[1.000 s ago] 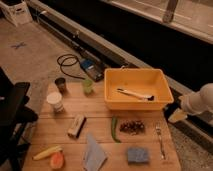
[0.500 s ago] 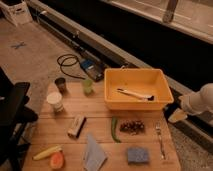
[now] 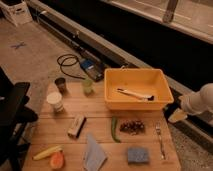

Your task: Place fork in plastic cup

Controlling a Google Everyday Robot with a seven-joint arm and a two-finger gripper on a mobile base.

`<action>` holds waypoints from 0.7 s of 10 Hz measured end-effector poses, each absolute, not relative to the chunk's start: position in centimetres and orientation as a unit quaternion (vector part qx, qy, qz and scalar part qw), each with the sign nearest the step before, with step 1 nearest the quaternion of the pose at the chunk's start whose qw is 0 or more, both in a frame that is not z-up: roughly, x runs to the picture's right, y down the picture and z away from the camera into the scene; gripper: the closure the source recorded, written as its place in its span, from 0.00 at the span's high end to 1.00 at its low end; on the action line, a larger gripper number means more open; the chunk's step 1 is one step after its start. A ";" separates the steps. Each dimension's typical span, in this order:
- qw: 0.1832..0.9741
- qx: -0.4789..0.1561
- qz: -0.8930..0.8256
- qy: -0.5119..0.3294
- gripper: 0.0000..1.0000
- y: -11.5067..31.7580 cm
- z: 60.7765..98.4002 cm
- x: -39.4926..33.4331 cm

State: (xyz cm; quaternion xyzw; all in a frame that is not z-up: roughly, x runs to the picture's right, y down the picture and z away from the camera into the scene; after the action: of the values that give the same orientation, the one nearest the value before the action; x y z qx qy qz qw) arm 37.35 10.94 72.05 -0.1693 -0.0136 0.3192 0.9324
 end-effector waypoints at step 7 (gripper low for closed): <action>0.945 -0.186 0.269 -0.004 0.80 11.7 72.9 35.7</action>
State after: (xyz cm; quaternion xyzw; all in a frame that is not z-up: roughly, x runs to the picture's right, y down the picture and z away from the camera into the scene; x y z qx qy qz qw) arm 35.70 11.69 72.91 -0.1863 -0.0035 0.2687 0.9450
